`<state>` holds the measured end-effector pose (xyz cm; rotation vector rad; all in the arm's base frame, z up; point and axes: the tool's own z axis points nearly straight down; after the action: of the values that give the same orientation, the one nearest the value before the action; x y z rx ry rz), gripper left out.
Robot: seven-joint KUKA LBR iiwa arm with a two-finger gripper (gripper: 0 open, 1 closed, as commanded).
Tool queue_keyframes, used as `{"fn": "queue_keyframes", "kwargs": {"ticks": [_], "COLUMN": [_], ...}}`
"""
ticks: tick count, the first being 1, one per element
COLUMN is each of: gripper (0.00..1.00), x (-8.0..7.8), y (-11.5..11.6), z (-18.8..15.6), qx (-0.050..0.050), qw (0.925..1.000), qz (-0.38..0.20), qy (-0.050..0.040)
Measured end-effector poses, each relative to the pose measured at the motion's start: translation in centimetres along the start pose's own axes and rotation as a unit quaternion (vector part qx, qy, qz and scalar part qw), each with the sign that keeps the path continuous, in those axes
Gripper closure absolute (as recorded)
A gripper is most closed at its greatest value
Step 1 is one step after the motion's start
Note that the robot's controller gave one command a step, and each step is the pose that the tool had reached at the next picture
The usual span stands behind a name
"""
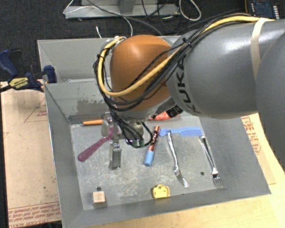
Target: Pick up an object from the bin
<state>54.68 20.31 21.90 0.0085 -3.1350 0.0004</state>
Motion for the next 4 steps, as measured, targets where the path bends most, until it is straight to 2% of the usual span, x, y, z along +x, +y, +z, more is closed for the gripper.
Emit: {"fn": "queue_keyframes", "kwargs": {"ticks": [1, 2, 3, 4], "gripper": [0.00, 0.00, 0.00, 0.00], "x": [-0.2, -4.9, -4.9, -4.4], "y": [-0.2, 0.2, -0.2, 0.0], "z": [-0.5, 14.9, 5.8, 14.5], "qx": [-0.001, -0.002, -0.003, 0.000], "qw": [1.0000, 1.0000, 0.9998, 0.9999], "qz": [0.003, 0.008, 0.014, 0.010], "qy": [-0.0037, -0.0038, -0.0102, 0.0020]}}
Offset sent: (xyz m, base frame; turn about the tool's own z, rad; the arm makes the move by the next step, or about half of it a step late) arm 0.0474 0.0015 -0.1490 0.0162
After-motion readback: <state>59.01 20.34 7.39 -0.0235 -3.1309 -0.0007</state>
